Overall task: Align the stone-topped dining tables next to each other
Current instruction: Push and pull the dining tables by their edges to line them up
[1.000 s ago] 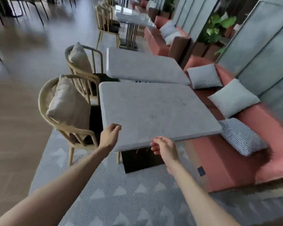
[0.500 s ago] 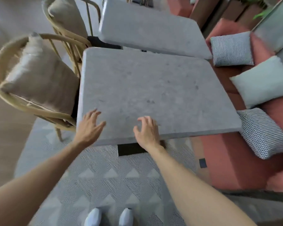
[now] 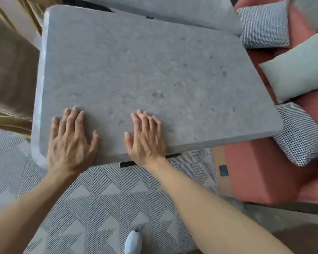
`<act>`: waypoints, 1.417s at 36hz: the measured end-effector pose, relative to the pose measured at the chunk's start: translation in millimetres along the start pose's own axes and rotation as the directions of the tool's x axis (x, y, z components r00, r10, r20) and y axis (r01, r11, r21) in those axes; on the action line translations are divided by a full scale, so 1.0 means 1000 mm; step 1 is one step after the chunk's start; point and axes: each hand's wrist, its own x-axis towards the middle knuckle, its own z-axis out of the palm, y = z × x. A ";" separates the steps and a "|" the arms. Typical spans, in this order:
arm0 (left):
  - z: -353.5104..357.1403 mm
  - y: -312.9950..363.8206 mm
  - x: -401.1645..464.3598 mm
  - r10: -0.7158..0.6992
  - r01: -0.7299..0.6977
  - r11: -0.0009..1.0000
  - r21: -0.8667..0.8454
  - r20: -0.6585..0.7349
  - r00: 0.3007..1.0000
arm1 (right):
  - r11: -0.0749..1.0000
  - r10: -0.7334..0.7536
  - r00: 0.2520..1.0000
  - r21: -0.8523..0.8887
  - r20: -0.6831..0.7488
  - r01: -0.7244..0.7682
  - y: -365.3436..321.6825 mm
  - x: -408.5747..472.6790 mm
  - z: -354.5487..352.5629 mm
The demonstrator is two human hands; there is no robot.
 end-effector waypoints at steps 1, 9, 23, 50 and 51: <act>-0.002 0.001 0.000 -0.002 0.002 1.000 -0.005 -0.004 1.000 | 1.000 -0.004 1.000 -0.004 -0.001 0.004 0.000 0.001 -0.001; -0.003 0.000 -0.004 -0.006 0.006 1.000 -0.010 -0.020 1.000 | 1.000 -0.008 0.995 -0.001 -0.103 0.008 0.000 -0.003 0.008; 0.005 -0.001 -0.002 0.014 -0.015 1.000 -0.009 -0.055 0.998 | 1.000 0.010 0.997 0.020 -0.074 -0.008 -0.001 -0.002 0.003; 0.008 -0.005 0.001 -0.006 0.008 1.000 0.012 -0.109 0.994 | 1.000 -0.008 0.994 0.000 -0.105 0.008 -0.002 0.002 0.008; 0.008 -0.005 0.001 -0.007 0.008 1.000 0.009 -0.107 0.994 | 1.000 -0.005 0.995 -0.003 -0.103 0.005 -0.002 0.002 0.008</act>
